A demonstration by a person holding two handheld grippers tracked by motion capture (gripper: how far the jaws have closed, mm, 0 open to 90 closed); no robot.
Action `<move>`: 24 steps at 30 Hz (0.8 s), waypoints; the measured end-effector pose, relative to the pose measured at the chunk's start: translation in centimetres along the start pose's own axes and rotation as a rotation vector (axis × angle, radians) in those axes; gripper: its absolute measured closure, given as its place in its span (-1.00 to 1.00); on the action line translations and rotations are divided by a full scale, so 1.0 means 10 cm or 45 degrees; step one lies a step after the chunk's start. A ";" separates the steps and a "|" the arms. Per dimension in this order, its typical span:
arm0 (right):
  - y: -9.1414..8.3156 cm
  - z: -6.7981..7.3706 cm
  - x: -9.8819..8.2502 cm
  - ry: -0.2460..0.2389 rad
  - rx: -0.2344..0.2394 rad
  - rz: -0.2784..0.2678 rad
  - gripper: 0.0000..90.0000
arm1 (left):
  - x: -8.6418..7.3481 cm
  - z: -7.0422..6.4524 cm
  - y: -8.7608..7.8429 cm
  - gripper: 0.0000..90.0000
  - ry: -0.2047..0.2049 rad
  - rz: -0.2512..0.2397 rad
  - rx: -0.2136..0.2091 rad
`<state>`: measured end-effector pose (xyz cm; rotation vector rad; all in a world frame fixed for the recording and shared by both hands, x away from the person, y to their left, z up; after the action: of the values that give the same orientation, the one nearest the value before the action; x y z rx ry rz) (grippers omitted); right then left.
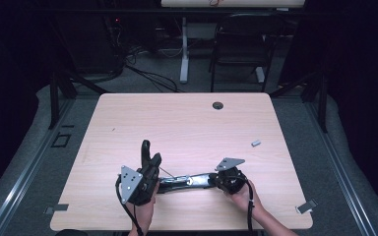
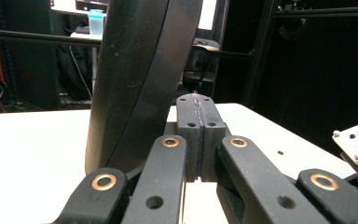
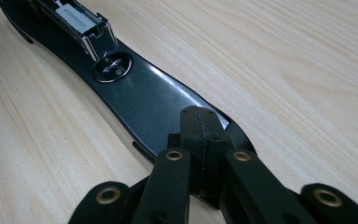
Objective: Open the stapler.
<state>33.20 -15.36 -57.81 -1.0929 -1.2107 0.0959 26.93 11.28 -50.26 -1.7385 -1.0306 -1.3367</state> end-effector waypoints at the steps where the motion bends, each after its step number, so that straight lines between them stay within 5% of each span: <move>1: 0.00 0.00 0.00 0.000 0.000 0.000 1.00 | 0.00 0.00 0.00 1.00 0.001 -0.002 0.002; 6: 0.00 0.00 -0.01 0.010 0.002 -0.005 1.00 | 0.01 0.06 -0.03 1.00 -0.028 -0.037 0.053; 8: 0.00 0.00 -0.01 0.006 0.003 -0.001 1.00 | 0.04 0.23 -0.06 1.00 -0.110 -0.046 0.095; 12: 0.00 0.00 -0.01 0.011 0.005 -0.007 1.00 | 0.05 0.52 -0.14 1.00 -0.181 -0.035 0.171; 19: 0.00 0.00 0.00 0.015 -0.001 -0.004 1.00 | -0.05 0.59 -0.18 1.00 -0.167 -0.018 0.216; 24: 0.00 -0.01 0.00 0.023 0.004 -0.001 1.00 | -0.02 0.60 -0.18 1.00 -0.127 0.014 0.195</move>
<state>33.23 -15.42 -57.83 -1.0883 -1.1949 0.0872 27.77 17.35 -51.64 -1.7070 -1.1464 -1.1431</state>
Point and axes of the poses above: each handheld gripper's, and its own axes: y roughly forward along the jaws, x roughly out of its top, z roughly to its left, the point moved 2 cm from there along y, roughly forward along the jaws, and after that the axes turned 6 degrees about -y, right-handed, at the moved point
